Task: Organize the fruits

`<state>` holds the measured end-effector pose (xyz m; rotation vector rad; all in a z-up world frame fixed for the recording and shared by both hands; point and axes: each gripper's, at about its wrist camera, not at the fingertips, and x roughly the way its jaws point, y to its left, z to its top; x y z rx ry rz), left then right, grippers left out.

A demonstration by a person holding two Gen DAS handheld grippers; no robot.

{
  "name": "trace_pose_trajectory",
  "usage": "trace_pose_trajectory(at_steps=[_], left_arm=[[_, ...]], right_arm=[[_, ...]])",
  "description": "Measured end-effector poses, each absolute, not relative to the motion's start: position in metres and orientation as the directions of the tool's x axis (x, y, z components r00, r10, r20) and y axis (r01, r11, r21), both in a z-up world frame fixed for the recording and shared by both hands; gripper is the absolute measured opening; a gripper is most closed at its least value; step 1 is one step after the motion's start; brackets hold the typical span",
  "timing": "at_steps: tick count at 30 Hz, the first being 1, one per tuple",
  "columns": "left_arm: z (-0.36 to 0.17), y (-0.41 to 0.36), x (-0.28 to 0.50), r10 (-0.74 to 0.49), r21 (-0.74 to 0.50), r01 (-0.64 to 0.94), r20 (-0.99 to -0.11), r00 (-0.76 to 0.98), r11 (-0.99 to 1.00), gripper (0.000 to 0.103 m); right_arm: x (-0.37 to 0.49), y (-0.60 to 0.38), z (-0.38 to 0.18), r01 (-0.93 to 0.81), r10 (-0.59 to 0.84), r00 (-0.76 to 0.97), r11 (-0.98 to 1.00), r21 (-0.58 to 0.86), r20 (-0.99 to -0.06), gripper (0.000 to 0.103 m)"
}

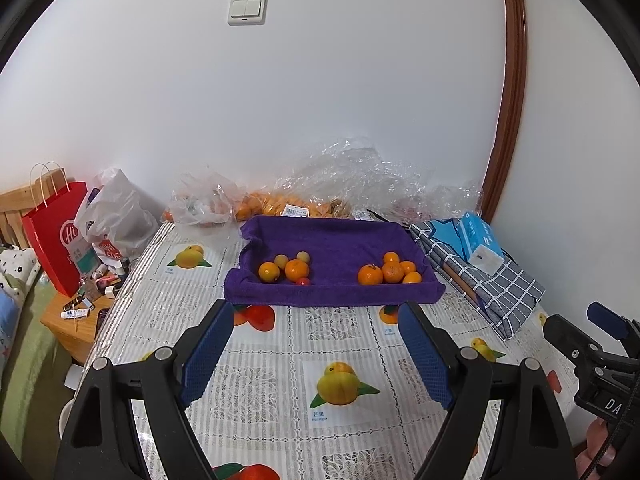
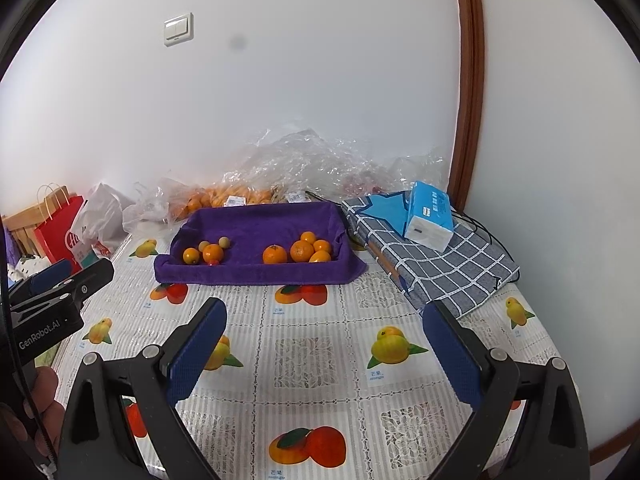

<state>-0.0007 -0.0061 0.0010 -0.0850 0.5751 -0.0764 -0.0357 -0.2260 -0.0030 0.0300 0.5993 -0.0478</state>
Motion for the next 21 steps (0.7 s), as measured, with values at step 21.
trace_pose_trajectory(at_steps=[21], left_arm=[[0.0010, -0.0052, -0.0015, -0.090, -0.100, 0.043, -0.539, 0.838, 0.994, 0.083]], right_arm=[[-0.0371, -0.2235, -0.0035, 0.054, -0.036, 0.824, 0.998, 0.015, -0.565, 0.097]])
